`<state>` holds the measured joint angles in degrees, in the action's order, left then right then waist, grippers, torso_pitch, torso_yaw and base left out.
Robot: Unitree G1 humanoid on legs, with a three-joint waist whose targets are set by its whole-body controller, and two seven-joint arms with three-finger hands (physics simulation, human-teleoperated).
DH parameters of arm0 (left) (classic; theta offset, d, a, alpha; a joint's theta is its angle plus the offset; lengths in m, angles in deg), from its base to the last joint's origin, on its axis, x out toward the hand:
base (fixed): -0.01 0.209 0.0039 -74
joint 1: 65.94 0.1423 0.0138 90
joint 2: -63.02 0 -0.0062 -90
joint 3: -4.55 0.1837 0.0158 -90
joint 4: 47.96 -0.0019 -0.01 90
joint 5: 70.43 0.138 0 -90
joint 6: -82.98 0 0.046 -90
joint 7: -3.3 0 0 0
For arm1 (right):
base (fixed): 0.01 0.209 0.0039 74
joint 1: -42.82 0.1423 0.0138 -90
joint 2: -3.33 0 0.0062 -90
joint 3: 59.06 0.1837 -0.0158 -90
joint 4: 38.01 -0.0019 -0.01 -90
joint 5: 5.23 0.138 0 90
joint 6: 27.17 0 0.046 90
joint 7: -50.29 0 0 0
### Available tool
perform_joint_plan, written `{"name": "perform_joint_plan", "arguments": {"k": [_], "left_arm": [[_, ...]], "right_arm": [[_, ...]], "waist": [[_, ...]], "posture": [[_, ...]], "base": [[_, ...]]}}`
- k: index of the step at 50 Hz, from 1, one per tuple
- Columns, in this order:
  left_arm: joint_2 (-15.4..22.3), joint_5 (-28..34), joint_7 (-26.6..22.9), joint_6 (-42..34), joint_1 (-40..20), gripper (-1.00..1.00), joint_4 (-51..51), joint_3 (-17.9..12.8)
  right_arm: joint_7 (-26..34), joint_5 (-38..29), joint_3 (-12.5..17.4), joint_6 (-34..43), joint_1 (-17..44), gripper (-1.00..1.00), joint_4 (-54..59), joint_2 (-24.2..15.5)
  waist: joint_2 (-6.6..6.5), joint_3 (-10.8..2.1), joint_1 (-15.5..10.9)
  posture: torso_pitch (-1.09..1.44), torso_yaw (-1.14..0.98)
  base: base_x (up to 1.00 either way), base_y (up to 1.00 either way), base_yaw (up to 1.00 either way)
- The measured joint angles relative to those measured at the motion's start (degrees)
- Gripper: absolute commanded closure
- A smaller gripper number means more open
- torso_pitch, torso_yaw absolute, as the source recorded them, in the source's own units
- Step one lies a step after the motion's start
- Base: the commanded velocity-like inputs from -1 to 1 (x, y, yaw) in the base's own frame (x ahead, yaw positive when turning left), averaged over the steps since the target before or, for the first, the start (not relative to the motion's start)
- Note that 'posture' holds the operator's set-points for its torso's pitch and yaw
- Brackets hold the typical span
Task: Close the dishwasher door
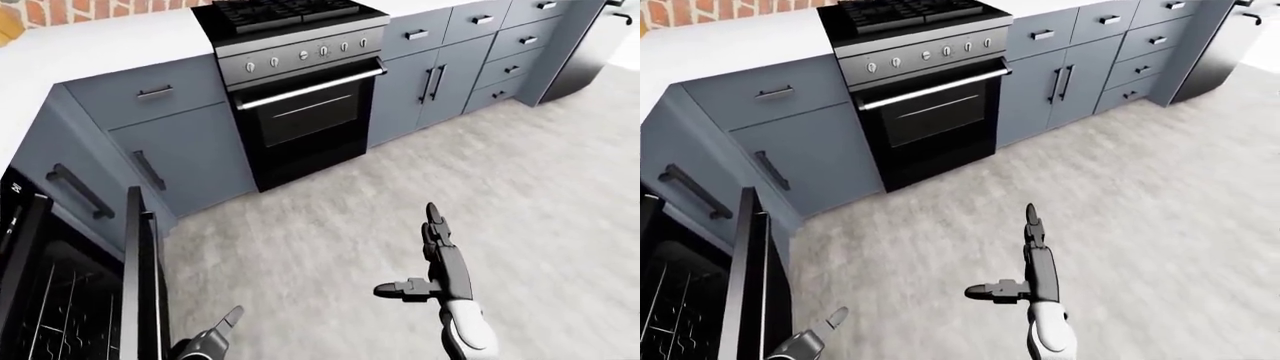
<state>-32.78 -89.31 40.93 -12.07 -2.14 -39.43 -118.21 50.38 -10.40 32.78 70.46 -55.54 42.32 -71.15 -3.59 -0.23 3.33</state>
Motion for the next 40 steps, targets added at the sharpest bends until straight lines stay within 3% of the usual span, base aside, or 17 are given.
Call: {"name": "perform_joint_plan", "arguments": {"k": [16, 40], "left_arm": [[0.5, -1.7, 2.4, 0.4, 0.6, -1.00, -0.5, -0.8], [1.2, -2.6, 5.4, 1.6, 1.1, -1.00, -0.3, -1.2]], "right_arm": [[-0.1, 0.1, -0.1, -0.6, -0.1, -1.00, 0.4, 0.1], [0.0, 0.2, -0.1, -0.2, 0.1, -1.00, 0.1, 0.1]], "waist": [[0.63, -0.64, 0.2], [1.53, 0.29, 0.6]], "posture": [[0.00, 0.00], [0.00, 0.00]], "base": [[0.00, 0.00, 0.00], [0.00, 0.00, 0.00]]}}
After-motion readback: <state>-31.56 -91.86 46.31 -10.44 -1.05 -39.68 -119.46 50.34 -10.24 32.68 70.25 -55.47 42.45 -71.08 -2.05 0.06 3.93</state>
